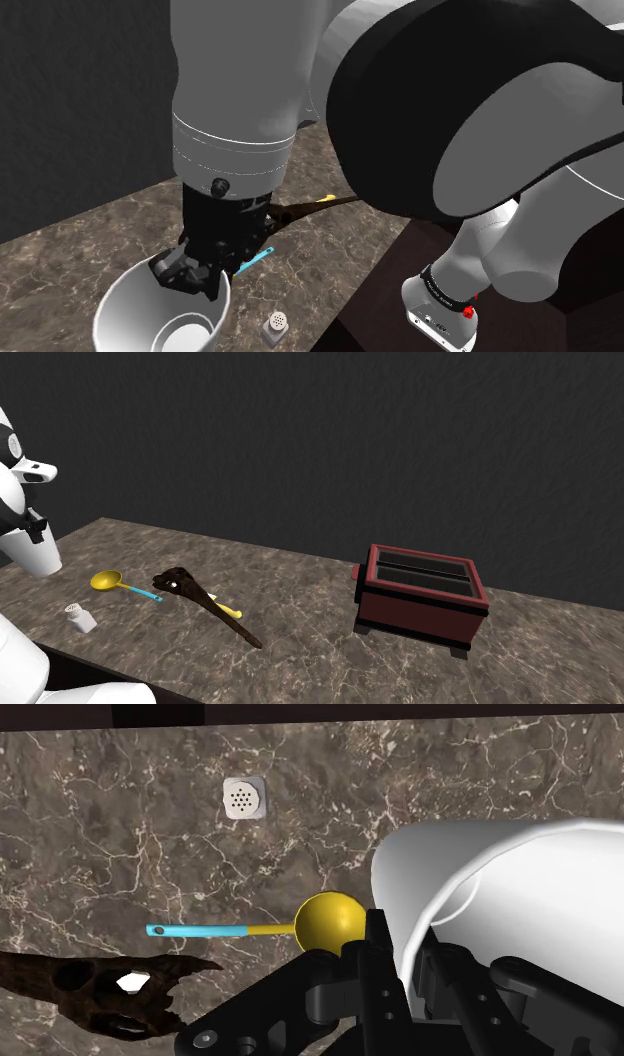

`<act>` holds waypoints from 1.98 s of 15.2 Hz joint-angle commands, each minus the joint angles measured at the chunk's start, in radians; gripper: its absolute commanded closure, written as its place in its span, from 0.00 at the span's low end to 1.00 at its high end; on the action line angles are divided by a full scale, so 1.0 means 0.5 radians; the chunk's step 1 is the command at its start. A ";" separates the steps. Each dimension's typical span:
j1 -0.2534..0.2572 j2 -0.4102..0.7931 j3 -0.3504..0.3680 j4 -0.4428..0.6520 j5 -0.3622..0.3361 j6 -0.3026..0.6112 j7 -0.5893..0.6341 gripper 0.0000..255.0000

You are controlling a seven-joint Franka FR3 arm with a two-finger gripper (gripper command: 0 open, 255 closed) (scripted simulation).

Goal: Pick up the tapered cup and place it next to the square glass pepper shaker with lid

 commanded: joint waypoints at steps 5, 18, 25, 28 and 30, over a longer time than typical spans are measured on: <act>0.004 0.026 0.006 -0.134 -0.003 0.159 -0.014 1.00; 0.018 0.131 0.020 -0.381 -0.032 0.501 -0.025 1.00; 0.028 0.220 0.024 -0.484 -0.067 0.685 -0.018 1.00; 0.030 0.244 0.024 -0.505 -0.077 0.728 -0.015 1.00; 0.030 0.244 0.024 -0.505 -0.077 0.728 -0.015 1.00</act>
